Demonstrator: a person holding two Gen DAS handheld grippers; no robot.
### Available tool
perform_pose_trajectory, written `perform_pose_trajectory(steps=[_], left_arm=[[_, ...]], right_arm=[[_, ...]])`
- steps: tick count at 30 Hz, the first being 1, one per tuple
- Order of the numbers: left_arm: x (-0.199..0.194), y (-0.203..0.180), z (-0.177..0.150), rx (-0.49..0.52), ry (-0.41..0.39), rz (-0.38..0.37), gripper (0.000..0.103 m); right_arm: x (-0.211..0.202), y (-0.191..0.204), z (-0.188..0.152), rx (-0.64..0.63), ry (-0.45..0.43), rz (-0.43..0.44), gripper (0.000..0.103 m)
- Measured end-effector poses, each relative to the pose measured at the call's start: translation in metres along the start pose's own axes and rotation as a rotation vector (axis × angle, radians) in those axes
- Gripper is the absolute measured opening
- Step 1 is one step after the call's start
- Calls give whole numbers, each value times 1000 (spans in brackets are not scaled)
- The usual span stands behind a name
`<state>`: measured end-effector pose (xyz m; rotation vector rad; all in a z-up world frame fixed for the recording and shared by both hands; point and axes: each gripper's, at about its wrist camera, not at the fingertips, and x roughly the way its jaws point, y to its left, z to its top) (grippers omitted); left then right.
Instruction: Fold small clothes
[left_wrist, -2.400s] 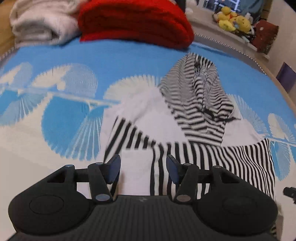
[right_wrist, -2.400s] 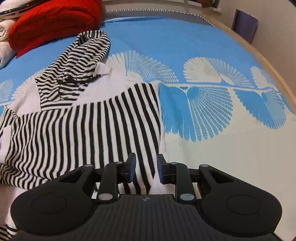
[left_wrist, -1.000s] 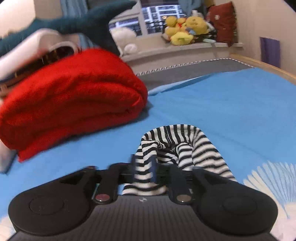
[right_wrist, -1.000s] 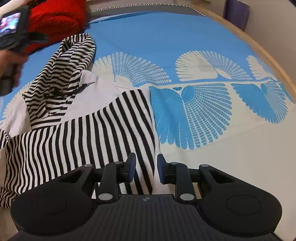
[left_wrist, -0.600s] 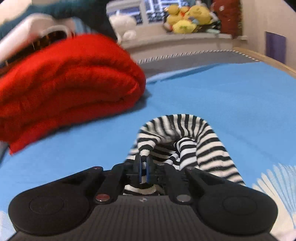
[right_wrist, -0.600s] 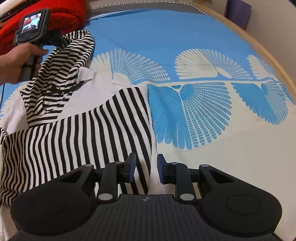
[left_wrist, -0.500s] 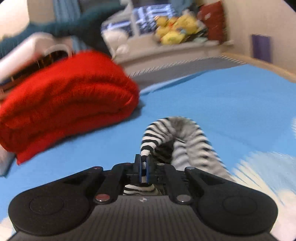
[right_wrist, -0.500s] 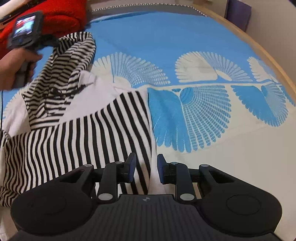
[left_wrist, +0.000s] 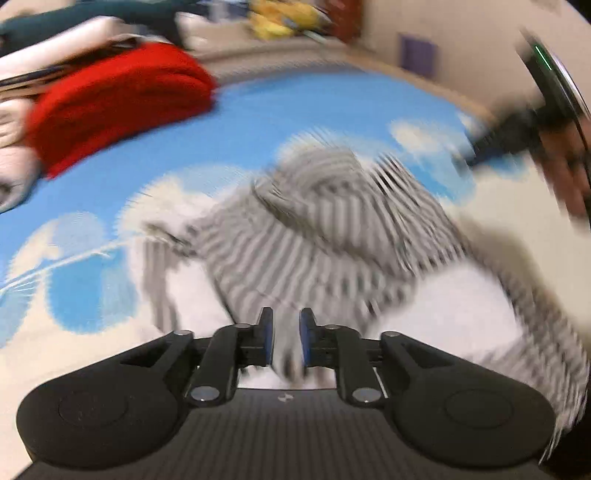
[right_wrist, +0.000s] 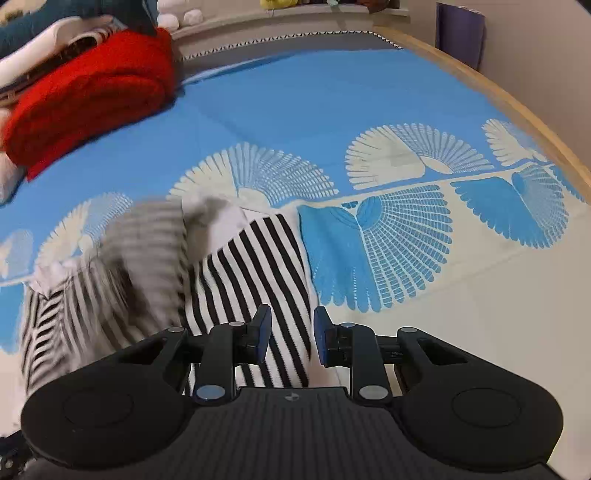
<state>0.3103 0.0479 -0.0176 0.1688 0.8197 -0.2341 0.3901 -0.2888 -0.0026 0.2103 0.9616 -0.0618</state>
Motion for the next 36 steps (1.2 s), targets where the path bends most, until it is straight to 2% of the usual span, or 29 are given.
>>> perform_pose_trajectory(steps=[2,4,8,9,10,11,13,15,16,17,18,19,20,21,23,25,26,27,29,30,31,32,33,34,35,36], left_arm=[[6,18,20,-151,-17,8,27],[28,36,32,-307,20,-3,27],[81,57,28,-567,188,-3,27],[90,61,26,-620,228,-12,30],[92,63,21,-651,254,-22,35],[101,62,18,-665,286,-30,45],[115,57,16,-640,336,-16,45],[122,52,10,-614,352,-1,43],[124,52,9,-607,347,0,38],[127,55,10,-601,339,0,21],[128,58,12,-600,338,3,8],[129,62,12,-605,332,3,4],[129,66,14,-611,320,-8,1],[129,69,17,-612,302,-18,1],[120,73,26,-613,229,-32,1],[105,80,35,-622,117,-51,1],[94,83,38,-646,40,-76,1],[79,89,41,-676,-81,-120,1],[50,92,48,-649,-278,-156,1],[38,92,50,-615,-340,-158,1],[34,93,50,-600,-350,-171,1],[37,97,49,-602,-306,-174,1],[45,100,46,-608,-229,-158,1],[55,104,40,-622,-137,-138,2],[71,109,30,-652,8,-122,2],[86,113,20,-672,161,-101,2]], right_arm=[[-1,1,-1,27,2,38,26],[2,5,-3,50,9,74,26],[15,18,-8,101,47,155,20],[17,21,-9,110,56,174,21],[22,26,-11,114,70,195,21],[27,32,-13,113,89,207,21],[40,43,-18,101,134,221,27],[52,57,-23,78,172,224,38],[57,63,-24,69,182,216,38],[60,68,-26,58,187,209,38],[64,74,-27,40,191,206,37],[65,80,-27,18,191,203,33],[66,82,-27,2,187,198,13],[64,85,-25,-3,175,194,6],[52,83,-20,24,123,222,6],[30,80,-11,44,24,284,6],[14,77,-7,53,-47,321,6],[0,72,-3,63,-113,357,6],[-32,64,1,56,-261,444,6],[-51,61,1,29,-342,506,6],[-66,58,0,-11,-400,564,6],[-81,56,-2,-77,-440,631,6],[-89,56,-5,-146,-429,699,6],[-92,56,-8,-216,-378,761,6],[-90,59,-12,-289,-290,787,6],[-81,64,-18,-375,-158,773,6]])
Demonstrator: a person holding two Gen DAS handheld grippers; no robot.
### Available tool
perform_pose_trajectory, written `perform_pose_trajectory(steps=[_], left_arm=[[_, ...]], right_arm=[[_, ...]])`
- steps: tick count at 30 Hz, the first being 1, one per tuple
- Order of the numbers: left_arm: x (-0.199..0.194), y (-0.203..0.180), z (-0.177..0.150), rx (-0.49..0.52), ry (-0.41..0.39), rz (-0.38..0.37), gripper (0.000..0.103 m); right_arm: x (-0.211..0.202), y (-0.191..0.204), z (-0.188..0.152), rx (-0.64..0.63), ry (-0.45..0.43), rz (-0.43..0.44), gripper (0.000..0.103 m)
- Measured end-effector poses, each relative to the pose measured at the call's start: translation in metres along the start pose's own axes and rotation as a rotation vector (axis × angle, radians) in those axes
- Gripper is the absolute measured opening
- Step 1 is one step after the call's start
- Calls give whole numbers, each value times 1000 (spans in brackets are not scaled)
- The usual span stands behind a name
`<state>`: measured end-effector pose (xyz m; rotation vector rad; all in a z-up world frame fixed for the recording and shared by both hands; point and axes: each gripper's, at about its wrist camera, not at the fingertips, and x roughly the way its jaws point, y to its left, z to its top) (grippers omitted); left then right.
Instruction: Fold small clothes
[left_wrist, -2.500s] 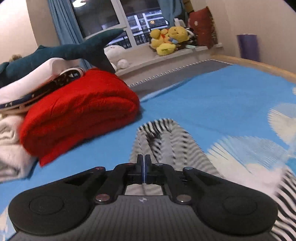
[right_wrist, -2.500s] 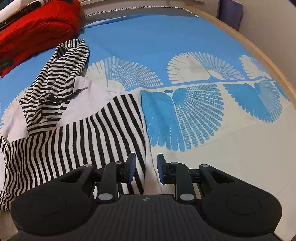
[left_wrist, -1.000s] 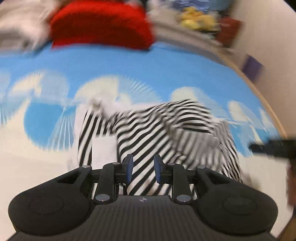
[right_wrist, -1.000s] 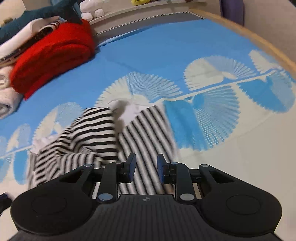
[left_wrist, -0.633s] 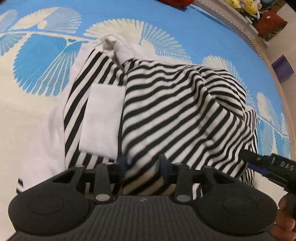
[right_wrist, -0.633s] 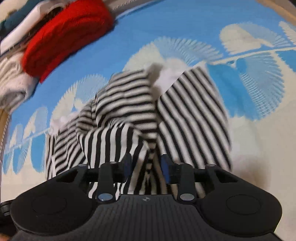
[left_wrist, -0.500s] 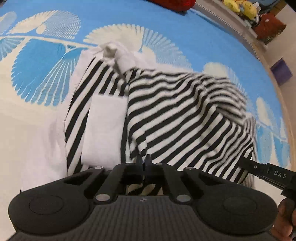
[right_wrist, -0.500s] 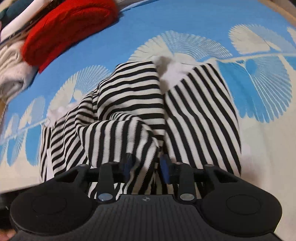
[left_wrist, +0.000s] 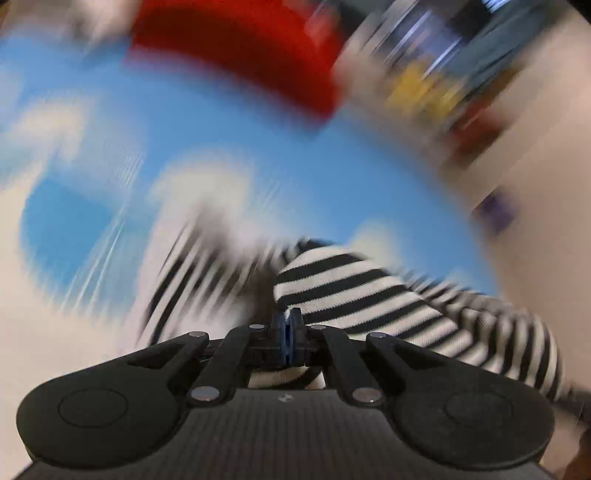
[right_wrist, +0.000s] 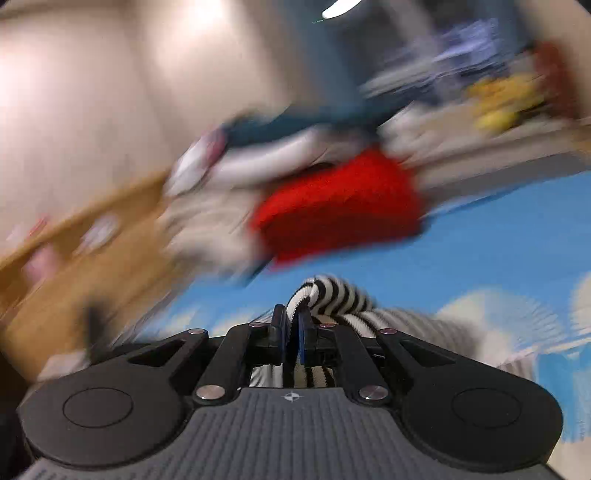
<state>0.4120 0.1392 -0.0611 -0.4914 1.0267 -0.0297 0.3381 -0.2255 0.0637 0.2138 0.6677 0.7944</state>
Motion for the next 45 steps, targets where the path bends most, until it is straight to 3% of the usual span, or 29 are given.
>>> perform_pose_trajectory(steps=[2,4,5,7,11,14,17,20,25,26,27,28,29,32,34,35,37,38,40,41,42,45], left_arm=[[23,20,-13,-42,206,104,6],[23,31,-17,-97,220,95,12],[18,32,-14,-118,206,81,19],[5,29,-7,-124,154,44,32],[1,26,-2,-205,165,-31,38],[13,19,-13,-260,229,-74,38],[31,19,-24,-332,289,-68,38],[48,27,-33,-420,296,-50,38],[63,20,-34,-411,285,-28,37],[62,17,-33,-383,275,-13,25],[59,14,-30,-339,248,18,3],[53,8,-26,-286,210,52,0],[46,3,-22,-232,169,63,0],[18,-8,-7,-141,4,9,0],[-1,-8,3,-114,-77,-33,0],[-8,-5,6,-130,-83,-61,0],[-10,7,4,-231,-5,-154,0],[-7,11,1,-279,52,-203,0],[5,16,-10,-309,181,-218,14],[15,16,-17,-321,239,-194,35],[24,18,-24,-338,282,-163,47],[40,22,-33,-379,326,-84,47]], right_arm=[[27,4,-32,-120,297,-79,6],[47,-2,-56,-168,460,-205,6],[52,-8,-60,-148,491,-259,6],[50,-24,-53,-57,454,-308,7],[33,-64,-27,262,232,-375,42],[37,-94,-32,472,165,-429,44],[52,-116,-43,642,160,-465,44],[75,-121,-50,696,167,-460,44],[99,-115,-51,720,168,-487,45],[102,-116,-52,729,166,-495,41],[104,-115,-53,727,164,-505,19],[107,-114,-53,719,162,-515,7],[106,-113,-52,714,154,-525,3],[90,-109,-46,748,75,-505,2],[67,-103,-35,783,-47,-422,2],[53,-97,-27,777,-121,-366,2],[35,-88,-20,738,-203,-293,2],[32,-86,-20,721,-199,-292,2],[37,-90,-28,726,-95,-343,2],[45,-97,-36,743,-2,-387,2],[50,-102,-46,761,71,-437,2],[61,-113,-65,797,201,-545,4]])
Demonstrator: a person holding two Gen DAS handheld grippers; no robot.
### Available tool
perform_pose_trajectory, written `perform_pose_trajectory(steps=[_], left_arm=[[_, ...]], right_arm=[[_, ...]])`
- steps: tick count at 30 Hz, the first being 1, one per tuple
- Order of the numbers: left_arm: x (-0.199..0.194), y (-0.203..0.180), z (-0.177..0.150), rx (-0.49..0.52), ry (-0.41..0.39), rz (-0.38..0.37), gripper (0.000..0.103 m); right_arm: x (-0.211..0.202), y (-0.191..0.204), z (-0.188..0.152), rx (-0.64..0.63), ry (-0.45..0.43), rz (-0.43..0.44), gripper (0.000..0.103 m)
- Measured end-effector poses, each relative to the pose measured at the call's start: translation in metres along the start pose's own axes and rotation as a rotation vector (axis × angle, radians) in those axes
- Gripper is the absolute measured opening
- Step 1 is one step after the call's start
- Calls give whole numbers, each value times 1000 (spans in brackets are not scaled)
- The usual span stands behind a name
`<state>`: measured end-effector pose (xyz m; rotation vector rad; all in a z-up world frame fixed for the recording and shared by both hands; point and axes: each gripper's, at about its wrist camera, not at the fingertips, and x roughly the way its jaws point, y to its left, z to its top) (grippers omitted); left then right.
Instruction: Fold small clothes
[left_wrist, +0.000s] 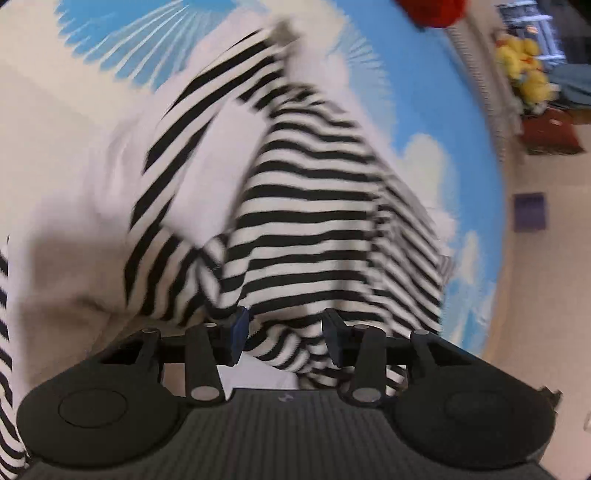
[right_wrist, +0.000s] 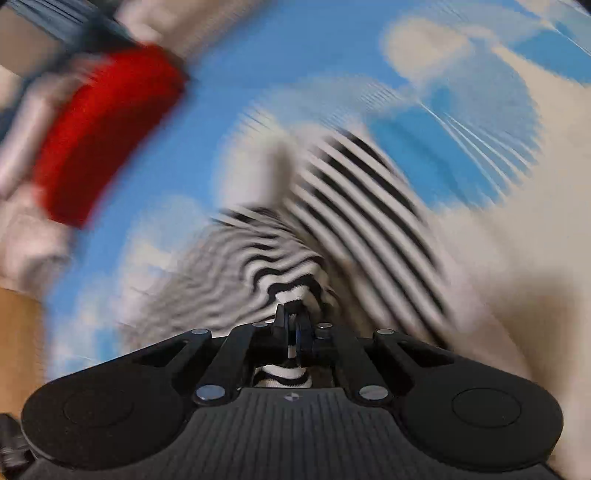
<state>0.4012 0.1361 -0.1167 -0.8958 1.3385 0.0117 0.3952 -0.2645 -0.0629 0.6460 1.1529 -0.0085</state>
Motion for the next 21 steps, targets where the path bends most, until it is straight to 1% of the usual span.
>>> perform_pose_trajectory(steps=[1,2,4,7,9,10,11,12,13,15,16,17,18,19,20,21], left_arm=[[4,0,1,-10,0,10,47],[8,1,2,-18,-4,18,47],[15,1,4,-30,-13,30,47],[22,3,8,-87,-37,18,47],[25,0,9,-75,-54,25,46],[24,-4,9,-58,-62,36,44],[23,-10,8,-18,-76,61,18],[20,-16,7,30,-88,89,2],[16,-21,7,67,-105,110,1],[-1,-32,5,125,-139,113,0],[-11,-37,4,156,-168,99,0],[-24,-44,4,192,-220,73,0],[-41,-51,4,236,-299,31,0],[-55,-55,3,276,-376,-17,0],[-68,-58,1,305,-446,-59,0],[-84,-58,-1,334,-533,-112,0]], right_arm=[[1,0,0,5,2,6,4],[1,1,0,5,-4,17,7],[0,7,2,-21,-21,15,8],[5,12,4,-34,-29,-11,8],[11,12,4,-21,-24,-15,8],[13,13,4,-21,-24,-18,8],[13,11,2,-26,-25,-22,8],[14,12,1,-32,-27,-26,8],[13,13,1,-42,-27,-28,8],[9,15,1,-52,-41,-19,4],[5,15,2,-48,-53,-1,3],[-1,15,3,-36,-69,29,3],[-9,15,4,-14,-87,73,3],[-16,13,6,16,-112,135,3],[-26,12,8,50,-148,221,3],[-36,11,9,73,-186,294,3]])
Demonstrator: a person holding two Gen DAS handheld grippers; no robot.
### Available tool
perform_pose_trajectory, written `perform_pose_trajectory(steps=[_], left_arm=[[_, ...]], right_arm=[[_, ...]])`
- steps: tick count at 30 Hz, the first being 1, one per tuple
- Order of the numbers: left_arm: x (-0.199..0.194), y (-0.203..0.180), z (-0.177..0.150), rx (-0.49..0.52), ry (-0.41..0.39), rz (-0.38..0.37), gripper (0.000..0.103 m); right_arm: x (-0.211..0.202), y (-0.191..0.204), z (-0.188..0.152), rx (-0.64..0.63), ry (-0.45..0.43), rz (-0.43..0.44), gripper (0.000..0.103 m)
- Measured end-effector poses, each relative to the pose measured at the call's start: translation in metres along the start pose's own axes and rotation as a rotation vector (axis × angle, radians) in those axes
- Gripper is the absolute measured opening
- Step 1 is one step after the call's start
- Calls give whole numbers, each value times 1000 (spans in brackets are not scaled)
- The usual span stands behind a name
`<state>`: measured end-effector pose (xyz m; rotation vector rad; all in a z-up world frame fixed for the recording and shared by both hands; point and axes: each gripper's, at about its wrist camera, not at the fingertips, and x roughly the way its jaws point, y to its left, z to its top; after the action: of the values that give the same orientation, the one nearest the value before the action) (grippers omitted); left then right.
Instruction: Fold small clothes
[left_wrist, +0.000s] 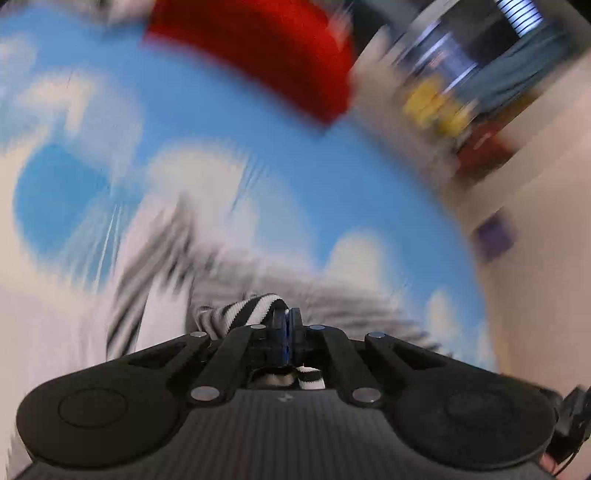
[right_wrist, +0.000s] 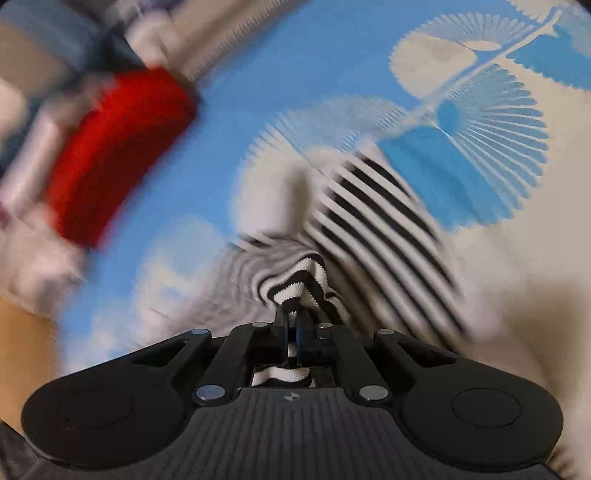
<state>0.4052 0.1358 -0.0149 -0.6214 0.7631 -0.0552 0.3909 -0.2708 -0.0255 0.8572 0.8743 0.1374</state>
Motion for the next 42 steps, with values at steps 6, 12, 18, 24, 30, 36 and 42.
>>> perform_pose_trajectory(steps=[6,12,18,24,30,36,42], left_arm=[[-7,38,4,-123,27,-4,0],[39,85,-41,-212,510,186,1],[35,60,-37,-43,531,112,3],[25,70,-38,-127,430,134,20],[39,75,-52,-109,461,186,8],[14,55,-36,-73,361,62,1],[47,77,-66,-70,558,226,10]], right_arm=[[-21,-5,1,41,-67,89,3],[13,-48,-22,67,236,-263,3],[12,-38,-19,-13,184,-308,3],[7,-31,-19,-36,124,-359,33],[18,-34,-18,-14,140,-316,14],[0,-20,-19,-5,99,-256,3],[7,-39,-21,-13,172,-361,13]])
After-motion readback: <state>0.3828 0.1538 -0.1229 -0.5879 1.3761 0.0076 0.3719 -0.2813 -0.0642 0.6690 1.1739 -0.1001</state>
